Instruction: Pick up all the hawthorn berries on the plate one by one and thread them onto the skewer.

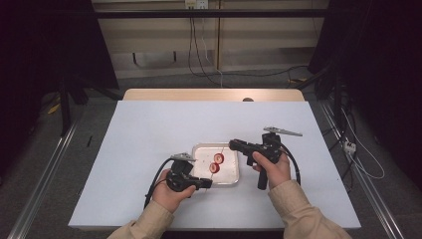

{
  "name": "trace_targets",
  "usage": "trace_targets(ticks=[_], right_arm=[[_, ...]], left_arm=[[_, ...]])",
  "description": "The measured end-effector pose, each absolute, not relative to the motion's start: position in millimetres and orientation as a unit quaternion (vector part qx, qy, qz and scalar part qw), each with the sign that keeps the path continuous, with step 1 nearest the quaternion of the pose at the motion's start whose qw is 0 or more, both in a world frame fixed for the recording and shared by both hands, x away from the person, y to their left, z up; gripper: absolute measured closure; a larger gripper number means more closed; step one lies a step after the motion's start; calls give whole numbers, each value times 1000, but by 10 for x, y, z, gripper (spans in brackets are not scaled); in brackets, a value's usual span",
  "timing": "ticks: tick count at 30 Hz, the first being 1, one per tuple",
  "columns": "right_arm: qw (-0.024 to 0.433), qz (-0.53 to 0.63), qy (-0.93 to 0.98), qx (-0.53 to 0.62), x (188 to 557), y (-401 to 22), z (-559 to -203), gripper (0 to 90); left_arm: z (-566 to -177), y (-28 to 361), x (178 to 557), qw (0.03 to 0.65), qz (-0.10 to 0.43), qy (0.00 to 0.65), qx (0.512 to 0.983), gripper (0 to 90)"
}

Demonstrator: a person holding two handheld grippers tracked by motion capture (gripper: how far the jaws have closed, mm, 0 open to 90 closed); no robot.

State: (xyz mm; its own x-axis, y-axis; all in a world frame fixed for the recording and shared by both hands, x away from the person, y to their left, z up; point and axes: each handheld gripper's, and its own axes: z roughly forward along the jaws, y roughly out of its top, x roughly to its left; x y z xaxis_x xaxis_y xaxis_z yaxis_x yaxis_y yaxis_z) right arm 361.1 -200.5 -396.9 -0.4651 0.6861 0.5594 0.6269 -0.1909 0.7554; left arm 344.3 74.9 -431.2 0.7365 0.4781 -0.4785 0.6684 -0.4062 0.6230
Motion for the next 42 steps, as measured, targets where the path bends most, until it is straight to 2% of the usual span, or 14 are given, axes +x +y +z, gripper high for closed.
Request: trace_targets(ticks=[25,42], right_arm=[[30,574,641,508,3610,-2000,-3898,731],[22,576,642,506,3618,-2012,-3896,732]], left_arm=[[-4336,651,3423,407,-121,326,845,898],[-4320,674,3437,408,-106,330,845,898]])
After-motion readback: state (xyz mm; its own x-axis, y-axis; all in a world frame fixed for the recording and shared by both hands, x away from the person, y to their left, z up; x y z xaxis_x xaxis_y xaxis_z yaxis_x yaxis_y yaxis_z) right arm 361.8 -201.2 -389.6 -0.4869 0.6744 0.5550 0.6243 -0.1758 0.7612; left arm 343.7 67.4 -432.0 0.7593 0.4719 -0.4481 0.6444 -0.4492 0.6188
